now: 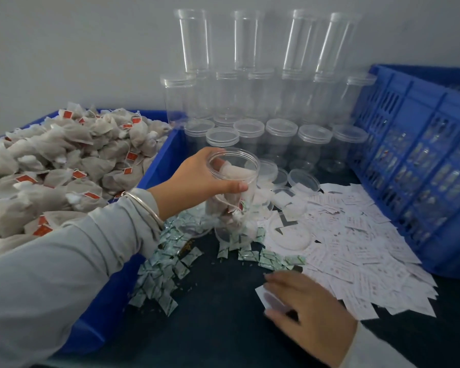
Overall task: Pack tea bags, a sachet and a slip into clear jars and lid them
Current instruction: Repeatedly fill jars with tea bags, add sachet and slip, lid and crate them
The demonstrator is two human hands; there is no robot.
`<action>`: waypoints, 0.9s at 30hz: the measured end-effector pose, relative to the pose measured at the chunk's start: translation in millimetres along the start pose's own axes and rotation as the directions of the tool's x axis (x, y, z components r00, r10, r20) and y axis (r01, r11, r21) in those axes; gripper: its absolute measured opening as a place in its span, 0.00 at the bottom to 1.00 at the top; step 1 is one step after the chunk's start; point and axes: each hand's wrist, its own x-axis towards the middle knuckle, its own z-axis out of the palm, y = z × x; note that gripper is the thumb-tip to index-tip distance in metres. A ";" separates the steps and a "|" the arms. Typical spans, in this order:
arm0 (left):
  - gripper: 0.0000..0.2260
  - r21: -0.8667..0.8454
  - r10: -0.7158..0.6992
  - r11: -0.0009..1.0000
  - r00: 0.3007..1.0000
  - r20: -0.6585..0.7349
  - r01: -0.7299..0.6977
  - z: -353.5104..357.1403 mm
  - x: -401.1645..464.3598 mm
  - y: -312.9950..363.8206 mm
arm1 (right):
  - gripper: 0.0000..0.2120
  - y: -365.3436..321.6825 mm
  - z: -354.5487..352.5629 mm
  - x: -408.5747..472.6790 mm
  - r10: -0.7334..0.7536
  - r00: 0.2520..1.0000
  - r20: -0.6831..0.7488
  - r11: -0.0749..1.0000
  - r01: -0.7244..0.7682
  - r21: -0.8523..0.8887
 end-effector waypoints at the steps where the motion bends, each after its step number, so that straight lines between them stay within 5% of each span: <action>1: 0.43 0.003 -0.002 1.000 1.000 -0.001 0.002 1.9 1.5 0.9 | 0.28 -0.8 5.8 -8.4 -0.038 0.999 0.031 0.996 0.040 -0.079; 4: 0.41 0.010 -0.014 1.000 1.000 0.004 0.014 9.4 4.9 2.9 | 0.35 0.5 12.9 -19.6 -0.104 0.994 0.017 0.980 0.106 -0.166; 8: 0.35 0.012 -0.039 0.999 0.999 0.020 0.038 20.8 7.7 7.2 | 0.15 3.5 13.1 -14.0 -0.172 0.981 -0.086 0.973 0.155 -0.172; 11: 0.34 0.005 -0.039 0.999 0.998 0.046 0.039 30.5 8.5 12.1 | 0.22 7.0 16.3 -10.6 -0.132 0.985 -0.107 0.988 0.121 -0.098; 19: 0.38 0.050 -0.002 0.999 0.989 0.150 -0.006 44.0 3.4 16.0 | 0.10 6.9 4.9 1.7 -0.007 0.973 -0.230 0.996 0.028 0.088; 21: 0.39 0.060 0.002 0.998 0.983 0.186 -0.013 43.2 0.1 14.4 | 0.07 7.7 -17.7 9.0 0.058 0.935 -0.351 0.987 -0.001 0.160; 23: 0.41 0.071 0.002 0.997 0.975 0.224 -0.019 42.7 -2.9 13.6 | 0.17 9.4 -46.6 18.9 0.127 0.861 -0.492 0.981 -0.037 0.189; 27: 0.43 0.076 0.034 0.995 0.963 0.268 -0.056 42.1 -7.6 14.7 | 0.12 14.1 -90.8 48.6 0.185 0.708 -0.681 0.977 -0.060 0.203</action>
